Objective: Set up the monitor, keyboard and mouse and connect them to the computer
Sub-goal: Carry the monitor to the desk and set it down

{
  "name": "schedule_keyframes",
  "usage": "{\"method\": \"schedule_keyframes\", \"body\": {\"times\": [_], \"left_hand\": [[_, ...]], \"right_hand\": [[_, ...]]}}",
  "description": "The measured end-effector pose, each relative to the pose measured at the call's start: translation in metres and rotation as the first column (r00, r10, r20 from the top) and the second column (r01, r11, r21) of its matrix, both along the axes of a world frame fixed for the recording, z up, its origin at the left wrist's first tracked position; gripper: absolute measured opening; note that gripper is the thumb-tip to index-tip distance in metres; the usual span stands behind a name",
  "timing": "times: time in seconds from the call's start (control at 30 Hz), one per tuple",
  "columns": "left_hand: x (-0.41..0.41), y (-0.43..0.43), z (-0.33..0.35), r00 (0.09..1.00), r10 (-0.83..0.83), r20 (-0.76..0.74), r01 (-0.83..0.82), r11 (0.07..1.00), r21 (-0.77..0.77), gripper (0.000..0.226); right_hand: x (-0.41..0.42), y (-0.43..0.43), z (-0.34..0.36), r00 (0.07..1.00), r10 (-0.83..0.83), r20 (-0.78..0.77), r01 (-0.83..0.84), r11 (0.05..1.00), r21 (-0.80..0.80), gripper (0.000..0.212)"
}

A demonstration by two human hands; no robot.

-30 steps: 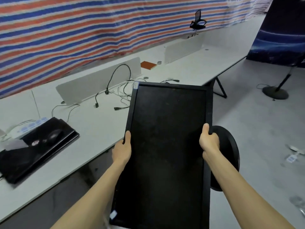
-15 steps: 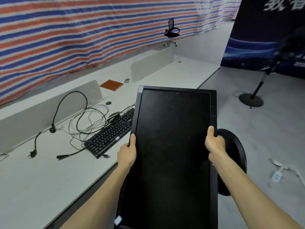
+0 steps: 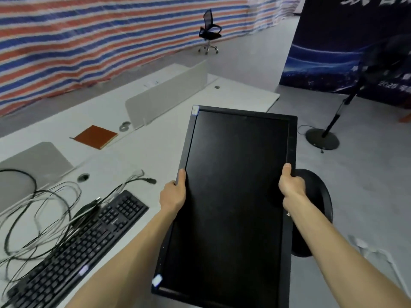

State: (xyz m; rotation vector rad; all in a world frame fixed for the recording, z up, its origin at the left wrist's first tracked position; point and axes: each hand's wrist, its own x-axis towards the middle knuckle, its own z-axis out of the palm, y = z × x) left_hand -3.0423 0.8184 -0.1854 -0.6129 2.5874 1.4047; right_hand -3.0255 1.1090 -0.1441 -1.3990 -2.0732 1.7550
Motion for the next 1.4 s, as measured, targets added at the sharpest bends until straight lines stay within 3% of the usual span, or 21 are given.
{"method": "schedule_keyframes", "body": {"times": [0.17,0.37,0.73,0.97,1.2,1.4], "left_hand": [[-0.110,0.062,-0.005,0.999,0.052,0.015,-0.051,0.998,-0.026,0.074],[-0.239,0.117,0.039,0.986,0.137,-0.100,-0.144,0.988,-0.063,0.075],[-0.452,0.106,0.068,0.953,0.233,-0.195,-0.279,0.925,-0.259,0.078],[-0.574,0.084,0.106,0.960,0.197,-0.198,-0.264,0.869,-0.418,0.074],[-0.667,0.086,0.122,0.941,0.164,-0.295,-0.320,0.711,-0.626,0.072],[-0.749,0.092,0.127,0.952,0.138,-0.274,-0.303,0.570,-0.764,0.074]], "right_hand": [[-0.116,0.065,-0.009,0.999,0.042,0.011,-0.042,0.999,-0.029,0.072],[-0.265,0.120,0.011,0.994,0.113,-0.001,-0.113,0.992,-0.053,0.074],[-0.505,0.106,-0.002,0.957,0.288,0.018,-0.276,0.933,-0.230,0.075],[-0.627,0.071,-0.017,0.953,0.295,0.075,-0.247,0.894,-0.374,0.070],[-0.723,0.035,-0.048,0.922,0.370,0.112,-0.255,0.801,-0.542,0.077],[-0.815,0.012,-0.108,0.857,0.489,0.162,-0.286,0.714,-0.639,0.086]]}}
